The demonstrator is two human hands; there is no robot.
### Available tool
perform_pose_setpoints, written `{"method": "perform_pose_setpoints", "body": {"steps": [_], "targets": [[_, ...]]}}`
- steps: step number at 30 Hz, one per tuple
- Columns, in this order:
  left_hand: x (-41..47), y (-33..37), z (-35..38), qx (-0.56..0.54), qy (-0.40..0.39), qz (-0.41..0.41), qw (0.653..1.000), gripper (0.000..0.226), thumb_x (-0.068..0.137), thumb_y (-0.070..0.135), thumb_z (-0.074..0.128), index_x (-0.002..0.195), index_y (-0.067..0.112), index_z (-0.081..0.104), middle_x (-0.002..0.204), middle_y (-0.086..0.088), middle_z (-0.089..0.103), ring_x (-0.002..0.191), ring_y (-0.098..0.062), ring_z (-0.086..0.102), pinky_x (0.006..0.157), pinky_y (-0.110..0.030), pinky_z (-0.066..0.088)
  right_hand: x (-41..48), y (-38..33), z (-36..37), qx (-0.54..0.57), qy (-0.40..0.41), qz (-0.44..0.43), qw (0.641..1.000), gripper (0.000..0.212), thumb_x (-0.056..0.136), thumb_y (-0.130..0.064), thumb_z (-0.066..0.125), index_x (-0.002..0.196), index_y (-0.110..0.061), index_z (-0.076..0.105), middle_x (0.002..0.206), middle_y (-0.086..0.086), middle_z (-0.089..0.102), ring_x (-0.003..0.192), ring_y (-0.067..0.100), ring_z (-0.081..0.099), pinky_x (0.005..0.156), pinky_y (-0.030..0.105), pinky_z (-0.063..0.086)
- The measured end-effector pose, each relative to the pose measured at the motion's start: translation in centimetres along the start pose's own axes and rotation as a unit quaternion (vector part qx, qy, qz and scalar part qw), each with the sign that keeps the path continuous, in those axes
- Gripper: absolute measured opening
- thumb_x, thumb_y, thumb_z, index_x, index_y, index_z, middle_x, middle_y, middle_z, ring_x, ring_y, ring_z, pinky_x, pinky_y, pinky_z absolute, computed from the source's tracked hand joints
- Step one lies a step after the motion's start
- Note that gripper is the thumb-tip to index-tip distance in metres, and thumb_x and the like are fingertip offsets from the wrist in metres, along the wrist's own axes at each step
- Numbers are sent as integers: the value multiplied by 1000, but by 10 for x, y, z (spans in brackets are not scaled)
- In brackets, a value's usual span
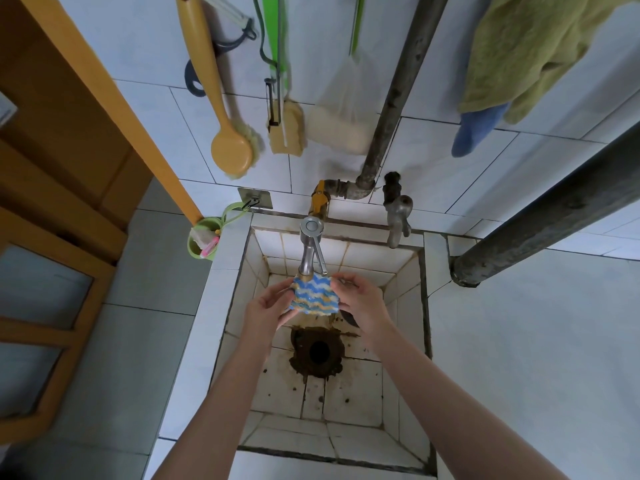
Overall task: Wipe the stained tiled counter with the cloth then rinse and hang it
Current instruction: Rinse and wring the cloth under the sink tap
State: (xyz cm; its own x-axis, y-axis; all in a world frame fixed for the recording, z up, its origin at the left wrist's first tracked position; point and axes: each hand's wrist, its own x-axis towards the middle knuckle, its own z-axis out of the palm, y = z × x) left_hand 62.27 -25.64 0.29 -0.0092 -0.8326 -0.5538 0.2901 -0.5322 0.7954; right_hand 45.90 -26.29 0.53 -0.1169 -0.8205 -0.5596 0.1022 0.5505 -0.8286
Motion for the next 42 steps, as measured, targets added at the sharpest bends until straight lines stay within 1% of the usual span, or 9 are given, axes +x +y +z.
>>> {"method": "perform_pose_setpoints", "body": {"steps": [10,15,17,21,28,33,36,39,42], "targets": [[-4,1,10,2,-19,6,1000,18,87,1,53,101,11,61,99,-6,67,78,-7,69,66,-16,55,2,-1,-9,1,21,-9,1000,8,89,-14,61,88,-22,64,104,9,67,101,23,64,91,38,53],[-5,1,14,-11,-22,-15,1000,22,85,-3,53,105,6,60,98,-7,66,83,-12,67,68,-18,56,-1,-2,-16,16,18,-7,1000,7,90,-10,59,96,-11,63,101,9,65,98,22,63,80,27,54],[-5,1,13,-2,-22,-16,1000,24,85,-2,54,108,5,59,100,-7,66,89,-15,65,69,-18,56,-1,0,-16,11,13,-9,1000,6,90,-12,59,94,-14,62,103,10,65,99,23,63,83,30,54],[-5,1,5,7,-15,-6,1000,22,86,-1,55,100,13,63,102,-9,67,93,-17,66,70,-18,56,3,2,-7,-19,10,-23,1000,5,90,-17,61,92,-21,63,104,8,66,103,24,62,94,40,51],[-9,0,-15,26,-22,-6,999,24,87,0,55,108,10,61,105,-10,66,98,-21,64,73,-19,55,3,8,7,-31,-22,-25,999,7,88,-18,63,88,-24,65,102,7,65,105,26,62,95,48,50],[-14,-5,-15,34,-48,-16,998,29,86,5,56,114,10,59,106,-9,67,93,-15,67,72,-18,54,-7,16,1,-34,-23,-10,999,6,89,-17,62,92,-21,66,107,9,65,105,24,62,92,42,52],[-17,-7,-10,38,-56,-19,998,29,86,5,57,114,10,59,105,-9,68,88,-11,68,69,-16,53,-10,17,-5,-8,-23,-3,1000,7,90,-12,60,93,-17,64,105,8,64,101,21,63,82,28,56],[-17,-9,-6,45,-54,-22,997,28,86,5,57,113,11,61,105,-9,68,92,-14,67,71,-17,54,-16,15,-12,24,-18,3,1000,7,91,-10,58,97,-11,61,99,5,63,89,13,64,67,15,55],[-15,-10,-2,58,-50,-26,997,26,86,7,57,111,13,62,108,-10,67,101,-20,65,76,-20,55,-19,14,-17,34,-17,3,999,5,91,-10,57,94,-13,60,95,4,63,85,11,63,66,14,55]]}}
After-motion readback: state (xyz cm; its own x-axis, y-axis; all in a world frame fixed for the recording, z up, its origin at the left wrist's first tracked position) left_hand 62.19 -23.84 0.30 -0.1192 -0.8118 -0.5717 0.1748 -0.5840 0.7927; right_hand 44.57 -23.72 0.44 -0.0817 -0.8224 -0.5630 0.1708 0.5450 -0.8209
